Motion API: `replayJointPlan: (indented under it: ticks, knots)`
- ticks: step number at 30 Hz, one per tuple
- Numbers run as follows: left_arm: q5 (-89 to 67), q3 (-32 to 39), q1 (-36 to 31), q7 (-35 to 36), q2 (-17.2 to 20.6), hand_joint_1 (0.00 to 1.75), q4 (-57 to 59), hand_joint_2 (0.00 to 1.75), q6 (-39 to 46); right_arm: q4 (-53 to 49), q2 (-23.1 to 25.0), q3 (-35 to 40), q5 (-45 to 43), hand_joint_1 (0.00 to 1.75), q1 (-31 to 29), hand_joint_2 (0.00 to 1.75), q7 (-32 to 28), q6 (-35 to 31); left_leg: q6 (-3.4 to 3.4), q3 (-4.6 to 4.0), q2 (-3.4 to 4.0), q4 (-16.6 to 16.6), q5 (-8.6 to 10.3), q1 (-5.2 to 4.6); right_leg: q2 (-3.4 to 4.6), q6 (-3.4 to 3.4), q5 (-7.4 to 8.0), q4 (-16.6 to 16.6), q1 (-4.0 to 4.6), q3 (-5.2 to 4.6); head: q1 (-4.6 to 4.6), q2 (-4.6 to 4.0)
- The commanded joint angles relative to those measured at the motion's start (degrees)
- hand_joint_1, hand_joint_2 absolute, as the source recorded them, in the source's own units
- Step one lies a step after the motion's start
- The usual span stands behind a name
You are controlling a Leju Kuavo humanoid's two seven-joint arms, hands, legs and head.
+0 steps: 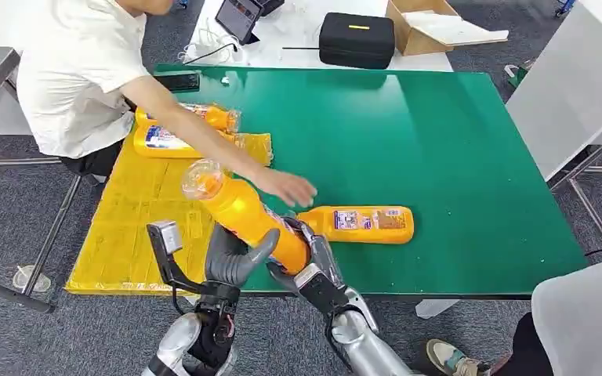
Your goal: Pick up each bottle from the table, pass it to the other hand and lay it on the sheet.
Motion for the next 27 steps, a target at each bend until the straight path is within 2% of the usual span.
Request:
replayJointPlan:
  ticks: [1, 2, 3, 4, 6, 7, 9, 11, 12, 13, 14, 15, 16, 18, 19, 21, 24, 27]
  knots:
    - [-0.56, 2.39, -1.77, -1.22, 1.33, 1.75, -2.22, 1.75, 2.69, 3.66, -0.64, 1.93, -1.37, 0.21, 0.89, 1.75, 1.08, 2.13, 0.02, 0.18, -0.06, -0.05, -0.03, 0.01, -0.11, -0.08, -0.06, -0.05, 0.04, 0.21, 0.0, -0.02]
    - [-0.19, 3.23, -1.74, -1.33, 1.06, 1.75, -2.34, 1.75, 3.66, 3.55, -0.54, 2.05, -1.63, 0.0, 1.21, 1.75, 1.39, 2.57, 0.02, 0.17, -0.04, -0.04, -0.04, 0.01, -0.09, -0.08, -0.06, -0.04, 0.04, 0.18, 0.0, -0.02]
    - [0.06, 3.85, -1.87, -1.43, 1.05, 1.75, -2.59, 1.75, 4.4, 3.34, -0.43, 2.41, -1.99, 0.0, 1.58, 1.75, 1.71, 3.27, 0.05, 0.51, -0.01, -0.04, -0.16, 0.0, -0.13, -0.17, -0.19, -0.02, 0.05, 0.52, 0.0, -0.02]
    - [0.16, 4.33, -1.99, -1.56, 1.08, 1.75, -2.8, 1.75, 4.8, 3.2, -0.2, 2.55, -2.46, 0.0, 1.92, 1.75, 1.82, 3.84, 0.02, 0.18, -0.03, -0.04, -0.04, 0.02, -0.08, -0.08, -0.06, -0.05, 0.05, 0.2, 0.02, -0.02]
    - [-0.49, 4.63, -2.08, -2.03, 1.23, 1.75, -2.98, 1.75, 5.61, 3.01, -0.18, 3.01, -2.5, 0.0, 2.14, 1.75, 1.87, 4.02, 0.03, 0.33, 0.02, -0.05, -0.09, -0.01, -0.06, -0.13, -0.11, -0.02, 0.03, 0.32, 0.0, 0.0]
    - [-1.77, 4.72, -2.2, -2.81, 1.37, 1.75, -2.89, 1.75, 6.81, 2.84, -0.16, 2.51, -2.93, 0.0, 2.32, 0.0, 1.79, 3.54, 0.02, 0.19, 0.01, -0.04, -0.06, -0.01, -0.05, -0.1, -0.07, -0.02, 0.02, 0.21, 0.02, -0.02]
    - [-5.79, 5.01, -2.2, -4.62, 1.89, 1.75, -2.52, 1.75, 10.42, 1.66, -0.51, 1.27, -3.08, 0.0, 3.19, 0.0, 0.97, 0.69, 0.03, 0.27, 0.07, -0.05, -0.09, -0.01, 0.0, -0.12, -0.09, -0.02, 0.03, 0.27, 0.0, -0.02]
    - [-17.33, 5.56, -2.18, -6.74, 3.72, 1.75, -0.26, 1.75, 18.04, -3.29, -1.09, -2.26, -1.3, 0.0, 5.92, 0.0, -1.36, -10.74, 0.02, 0.19, -0.04, -0.08, -0.03, -0.01, -0.1, -0.09, -0.06, -0.05, 0.02, 0.21, 0.0, -0.02]
    - [-19.94, 6.04, -2.26, -5.85, 4.83, 1.75, 1.04, 1.75, 18.85, -5.42, -1.97, -2.99, -0.19, 0.0, 6.79, 0.0, -1.36, -14.5, 0.03, 0.33, -0.05, -0.09, -0.07, -0.03, -0.12, -0.12, -0.12, -0.04, 0.0, 0.35, 0.0, -0.02]
    - [-30.45, 4.96, -3.45, -4.76, 7.14, 1.75, 4.36, 1.75, 23.76, -9.18, -3.64, -2.94, 3.96, 0.0, 7.43, 0.0, -1.36, -24.19, 0.04, 0.45, -0.02, -0.1, -0.12, -0.03, -0.12, -0.15, -0.16, -0.05, 0.01, 0.46, 0.02, -0.02]
    - [-35.76, 6.86, -3.54, -5.07, 7.65, 1.75, 6.55, 1.75, 25.51, -11.29, -4.41, -4.81, 7.3, 0.0, 7.84, 0.0, -1.36, -27.28, 0.02, 0.21, -0.04, -0.12, -0.01, -0.03, -0.09, -0.08, -0.05, -0.07, -0.01, 0.22, 0.0, -0.02]
    - [-42.76, 9.89, -4.24, -1.62, 7.98, 1.75, 11.26, 1.75, 25.67, -22.33, -0.67, -17.85, 22.19, 0.0, 11.8, 0.0, -1.36, -27.28, 0.03, 0.38, -0.02, -0.17, -0.04, -0.06, -0.09, -0.12, -0.09, -0.1, -0.02, 0.37, 0.0, -0.02]
    - [-45.7, 10.78, -4.8, -1.18, 8.51, 1.75, 13.65, 1.75, 25.08, -27.57, 0.01, -21.97, 25.62, 0.0, 13.0, 0.0, -1.36, -27.28, 0.03, 0.27, -0.1, -0.16, 0.01, -0.08, -0.15, -0.09, -0.07, -0.07, -0.05, 0.28, 0.0, -0.02]
    - [-47.08, 11.66, -5.17, -1.12, 8.73, 1.75, 15.35, 1.75, 24.83, -30.78, -0.33, -23.81, 26.12, 0.0, 13.83, 0.0, -1.36, -27.28, 0.03, 0.25, -0.08, -0.08, -0.03, -0.1, -0.14, -0.12, -0.12, 0.04, -0.07, 0.23, 0.0, -0.02]
    - [-54.71, 11.13, -6.41, 1.46, 9.31, 1.75, 18.9, 1.75, 27.68, -35.08, 0.34, -26.0, 26.81, 0.0, 14.87, 0.0, -1.36, -27.28, 0.02, 0.15, 0.02, -0.05, -0.03, -0.06, -0.05, -0.1, -0.06, 0.02, -0.03, 0.12, 0.04, -0.02]
    - [-65.26, 11.29, -8.03, 8.43, 10.28, 1.75, 23.39, 1.75, 27.41, -38.29, -0.41, -25.55, 24.28, 0.0, 15.81, 0.0, -1.36, -27.28, 0.02, 0.22, -0.1, -0.07, -0.03, -0.07, -0.17, -0.12, -0.11, 0.03, -0.04, 0.2, -0.02, -0.02]
    - [-70.17, 12.38, -10.25, 11.36, 11.45, 1.75, 27.94, 1.75, 17.41, -35.61, -2.48, -20.71, 19.82, 0.0, 15.59, 0.0, -1.36, -27.28, 0.04, 0.26, -0.23, -0.08, -0.01, -0.05, -0.26, -0.11, -0.13, -0.02, -0.02, 0.3, 0.02, -0.02]
    - [-74.46, 11.13, -11.32, 13.12, 12.34, 1.75, 29.44, 1.75, 15.83, -35.0, -3.4, -18.52, 18.06, 0.0, 15.34, 0.0, -1.36, -27.28, 0.01, 0.26, 0.06, -0.08, -0.04, 0.0, 0.02, -0.13, -0.03, -0.06, 0.03, 0.25, 0.0, -0.02]
